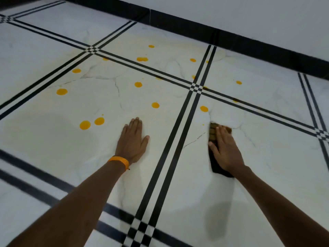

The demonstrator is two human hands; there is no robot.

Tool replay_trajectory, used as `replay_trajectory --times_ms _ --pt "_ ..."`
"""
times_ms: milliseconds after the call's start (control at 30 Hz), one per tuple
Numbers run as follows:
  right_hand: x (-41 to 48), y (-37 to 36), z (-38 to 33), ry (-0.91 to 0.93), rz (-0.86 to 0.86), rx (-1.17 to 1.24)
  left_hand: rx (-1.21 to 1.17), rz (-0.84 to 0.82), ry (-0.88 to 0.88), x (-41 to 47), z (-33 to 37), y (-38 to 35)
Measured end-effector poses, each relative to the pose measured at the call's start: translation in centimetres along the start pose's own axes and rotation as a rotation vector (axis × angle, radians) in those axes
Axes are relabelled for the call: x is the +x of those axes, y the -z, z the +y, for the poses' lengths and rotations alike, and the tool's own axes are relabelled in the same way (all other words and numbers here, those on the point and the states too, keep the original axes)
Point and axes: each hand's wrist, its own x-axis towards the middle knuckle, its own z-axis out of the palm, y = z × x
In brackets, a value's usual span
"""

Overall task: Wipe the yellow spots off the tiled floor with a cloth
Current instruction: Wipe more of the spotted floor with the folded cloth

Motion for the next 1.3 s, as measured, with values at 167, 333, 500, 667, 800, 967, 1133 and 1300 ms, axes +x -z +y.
replay_trajectory --times_ms 167,333,500,667,800,967,1133,1300 --pt "9.5 -0.4 -2.3 -0.481 0.059 0.085 0.123 0.005 -0.014 0.9 -0.5 -0.9" --pt "7.4 -1.2 -8.4 0.151 -0.066 0.020 0.145 -0.042 0.026 0.7 -0.3 -0.5" --pt "7.4 1.4 1.3 0.203 -0.130 -0.058 0.135 -0.052 0.036 0.7 0.0 -0.2" --pt "15.6 0.4 -4.2 -0.318 -0.025 0.010 0.110 -0.024 0.042 0.8 -0.3 -0.8" --pt "11.9 -0.9 -12.7 0.197 -0.088 0.012 0.112 -0.024 0.038 0.8 -0.3 -0.9" --pt "10.2 0.8 -4.3 0.304 -0.127 -0.027 0.092 -0.029 0.043 0.8 0.2 -0.8" --pt "16.6 -0.3 -7.8 -0.186 0.006 0.014 0.124 -0.020 0.034 0.9 -0.3 -1.1" --pt "7.8 -0.2 -10.9 0.398 -0.163 0.024 0.149 -0.021 0.042 0.9 0.0 -0.6"
